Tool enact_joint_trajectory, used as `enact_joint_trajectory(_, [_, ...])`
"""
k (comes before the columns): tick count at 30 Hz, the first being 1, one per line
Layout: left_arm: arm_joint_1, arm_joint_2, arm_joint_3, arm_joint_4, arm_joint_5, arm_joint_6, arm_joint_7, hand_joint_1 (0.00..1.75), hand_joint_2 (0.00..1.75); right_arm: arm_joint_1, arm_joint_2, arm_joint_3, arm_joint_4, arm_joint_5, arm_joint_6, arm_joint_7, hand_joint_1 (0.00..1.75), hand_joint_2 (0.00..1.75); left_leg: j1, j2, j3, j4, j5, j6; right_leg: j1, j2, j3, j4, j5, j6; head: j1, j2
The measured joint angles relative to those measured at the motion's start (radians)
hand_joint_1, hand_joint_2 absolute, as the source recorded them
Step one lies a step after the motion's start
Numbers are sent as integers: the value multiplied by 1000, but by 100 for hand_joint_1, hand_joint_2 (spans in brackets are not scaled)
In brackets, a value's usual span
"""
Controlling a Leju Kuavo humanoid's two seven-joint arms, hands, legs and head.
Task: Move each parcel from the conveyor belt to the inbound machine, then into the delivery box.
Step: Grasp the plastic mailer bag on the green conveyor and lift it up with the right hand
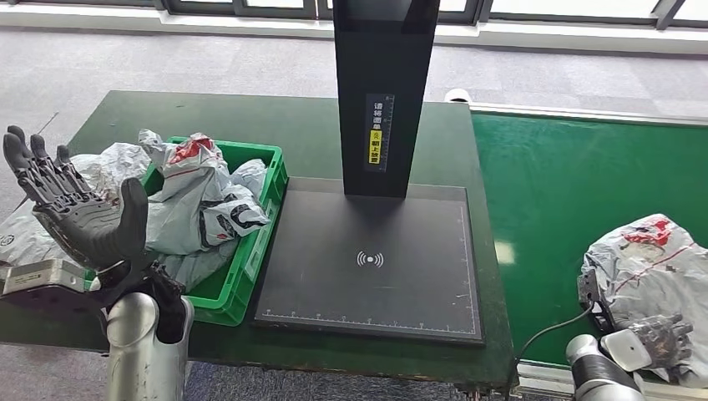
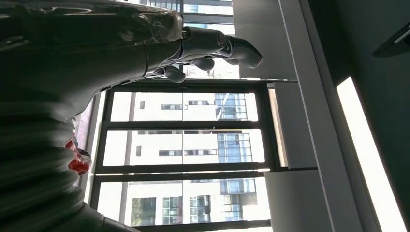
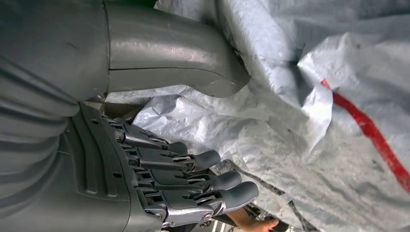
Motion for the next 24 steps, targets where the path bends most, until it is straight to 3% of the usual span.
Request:
enact_joint_trajectory(1, [2, 0, -2, -4, 0, 0, 0, 0, 175, -1, 0, 0, 3, 0, 10, -6, 129, 175, 0, 0, 0, 0, 0, 0, 0, 0, 0, 0, 0, 0, 0, 0])
enact_joint_trajectory(3, [4, 0, -6, -11, 0, 0, 0, 0, 175, -1, 0, 0, 7, -1, 30, -20, 175, 175, 0, 0, 0, 0, 0, 0, 0, 0, 0, 0, 0, 0, 0, 0])
enact_joint_trajectory(19, [6, 0, -16, -8, -7, -8, 0, 0, 175, -5, 0, 0, 21, -16, 59, -101, 175, 175, 0, 0, 0, 0, 0, 0, 0, 0, 0, 0, 0, 0, 0, 0])
enact_joint_trajectory(24, [5, 0, -17, 0, -10, -8, 0, 0, 175, -9, 8, 0, 23, -100, 78, -311, 175, 175, 0, 0, 0, 0, 0, 0, 0, 0, 0, 0, 0, 0, 0, 0])
